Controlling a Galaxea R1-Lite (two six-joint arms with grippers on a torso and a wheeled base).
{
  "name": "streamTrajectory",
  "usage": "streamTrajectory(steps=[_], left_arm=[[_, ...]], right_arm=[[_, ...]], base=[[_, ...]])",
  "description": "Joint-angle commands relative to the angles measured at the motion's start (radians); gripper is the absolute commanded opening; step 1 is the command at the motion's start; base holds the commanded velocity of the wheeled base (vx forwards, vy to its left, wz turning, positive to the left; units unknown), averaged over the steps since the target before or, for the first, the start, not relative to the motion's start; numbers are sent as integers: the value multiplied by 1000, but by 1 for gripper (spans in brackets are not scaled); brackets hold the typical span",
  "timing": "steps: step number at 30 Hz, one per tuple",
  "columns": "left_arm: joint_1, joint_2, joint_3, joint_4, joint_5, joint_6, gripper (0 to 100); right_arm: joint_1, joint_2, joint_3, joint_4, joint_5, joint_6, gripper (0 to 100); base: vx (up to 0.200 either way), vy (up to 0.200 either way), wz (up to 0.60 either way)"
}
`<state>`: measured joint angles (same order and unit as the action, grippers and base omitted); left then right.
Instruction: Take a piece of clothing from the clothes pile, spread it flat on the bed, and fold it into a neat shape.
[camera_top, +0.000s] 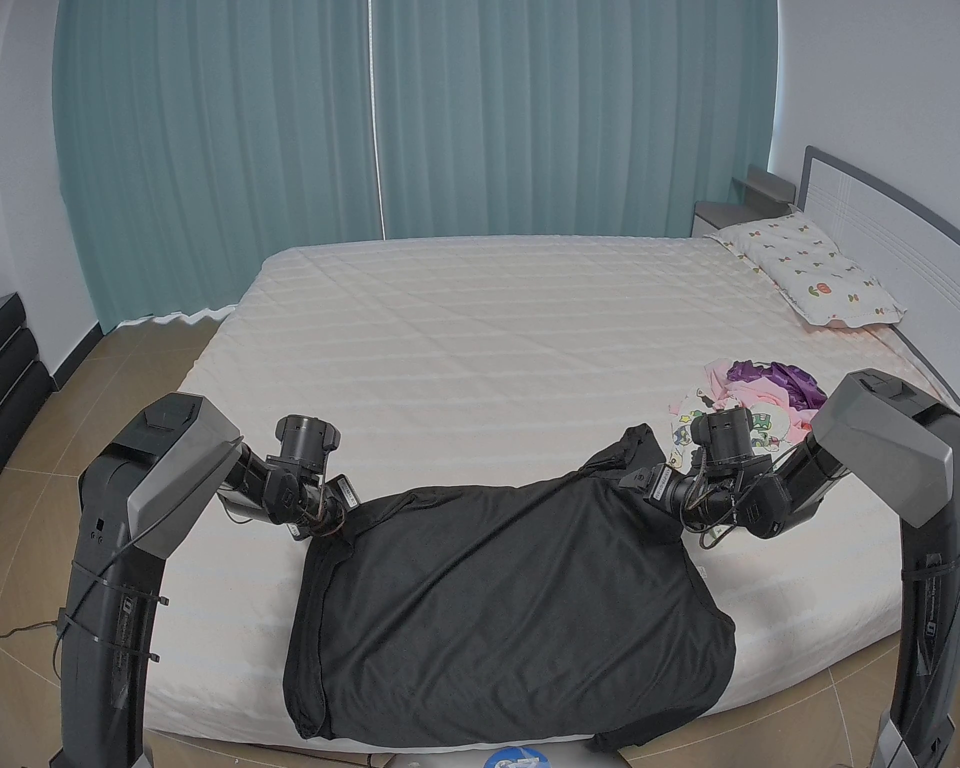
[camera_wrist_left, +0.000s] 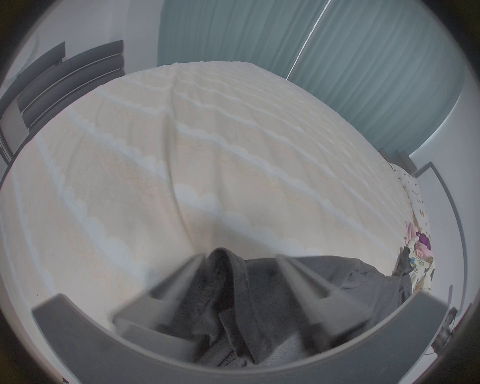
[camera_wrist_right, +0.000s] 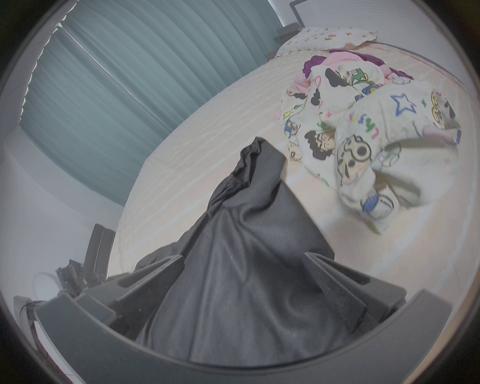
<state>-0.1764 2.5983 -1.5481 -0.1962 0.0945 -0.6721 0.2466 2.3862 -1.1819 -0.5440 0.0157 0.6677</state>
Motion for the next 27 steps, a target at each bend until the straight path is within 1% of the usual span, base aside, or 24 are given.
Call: streamTrajectory(steps=[1, 3, 7, 9, 10, 18, 21, 23, 24, 25, 27], left_arm=[[-5, -6, 3, 0, 4, -4, 0], [-5, -7, 2, -2, 7, -6, 0], [-3, -12, -3, -3, 18, -7, 0], [-2, -12, -3, -3, 19, -7, 0], [-2, -14, -3, -3, 21, -7, 0], [21, -29, -18, -5, 37, -9, 0], [49, -26, -69, -2, 48, -10, 0], [66, -21, -93, -3, 50, -12, 0], [66, -21, -93, -3, 50, -12, 0], [78, -21, -106, -2, 50, -12, 0], [90, -21, -116, -3, 50, -14, 0]], right_arm=[[-21, 117, -105, 6, -31, -37, 100], [-21, 137, -124, -5, -31, -57, 100], [-13, 189, -173, -7, -33, -69, 100], [-10, 223, -232, 6, -42, -86, 100], [-6, 234, -255, 7, -51, -89, 0], [3, 271, -344, -4, -60, -82, 0], [-15, 265, -418, -19, -97, -65, 0], [-21, 263, -470, -62, -125, -40, 0], [-21, 263, -470, -62, -125, -40, 0], [-30, 255, -502, -105, -137, -34, 0], [-41, 234, -532, -137, -135, -39, 0]], base=[[0, 0, 0], [0, 0, 0], [0, 0, 0], [0, 0, 0], [0, 0, 0], [0, 0, 0], [0, 0, 0], [0, 0, 0], [0, 0, 0], [0, 0, 0], [0, 0, 0]])
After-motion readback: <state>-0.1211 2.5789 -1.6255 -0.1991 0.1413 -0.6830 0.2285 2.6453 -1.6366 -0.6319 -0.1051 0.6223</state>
